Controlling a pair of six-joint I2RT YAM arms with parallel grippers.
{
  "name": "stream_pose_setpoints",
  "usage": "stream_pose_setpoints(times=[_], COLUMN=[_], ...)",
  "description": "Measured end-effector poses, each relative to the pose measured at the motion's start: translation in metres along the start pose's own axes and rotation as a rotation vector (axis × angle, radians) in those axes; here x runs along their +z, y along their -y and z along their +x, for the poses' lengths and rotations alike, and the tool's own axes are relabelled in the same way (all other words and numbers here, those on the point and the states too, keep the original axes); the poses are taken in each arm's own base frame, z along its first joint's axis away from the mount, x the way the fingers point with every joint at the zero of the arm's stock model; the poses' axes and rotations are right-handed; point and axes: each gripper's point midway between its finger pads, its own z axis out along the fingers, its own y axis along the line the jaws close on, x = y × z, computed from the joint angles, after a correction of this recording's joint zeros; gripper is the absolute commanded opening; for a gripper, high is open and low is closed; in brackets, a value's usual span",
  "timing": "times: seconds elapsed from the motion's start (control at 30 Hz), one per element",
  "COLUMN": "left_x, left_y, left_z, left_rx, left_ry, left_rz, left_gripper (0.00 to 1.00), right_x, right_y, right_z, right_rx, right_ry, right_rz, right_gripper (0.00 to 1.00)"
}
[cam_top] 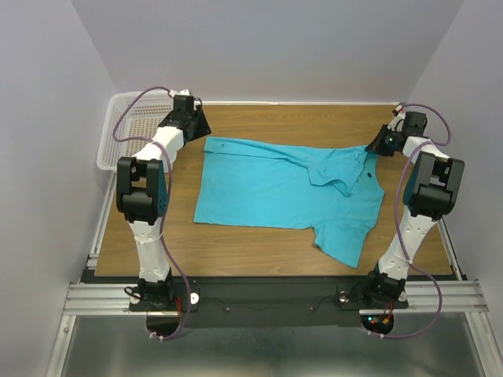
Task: Fold and stack the t-shirts
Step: Fold the tshirt
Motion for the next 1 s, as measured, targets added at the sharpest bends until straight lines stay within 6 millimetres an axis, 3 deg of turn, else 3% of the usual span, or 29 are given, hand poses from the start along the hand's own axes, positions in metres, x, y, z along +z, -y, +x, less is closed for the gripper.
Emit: stream_pose_setpoints(times=[0.33, 0.47, 1.0], left_x=[0.038, 0.045, 0.043], left_y=[-0.030, -0.033, -0.030], left_z=[0.047, 0.055, 0.061], left_rx=[-0.052, -0.050, -0.041], left_ry=[-0.108, -0.128, -0.145], left_rz=[-0.128, -0.146, -0.151], left_gripper=[0.56, 0.56, 0.47], right_x=[0.002, 0.002, 0.002], right_y=[0.001, 0.001, 0.001], right_z=[0.002, 0.002, 0.002], right_rx=[0.003, 0.003, 0.003], right_ry=[-0.005, -0.005, -0.005], right_rz=[-0.001, -0.002, -0.002], right_gripper=[0.04, 0.04, 0.04])
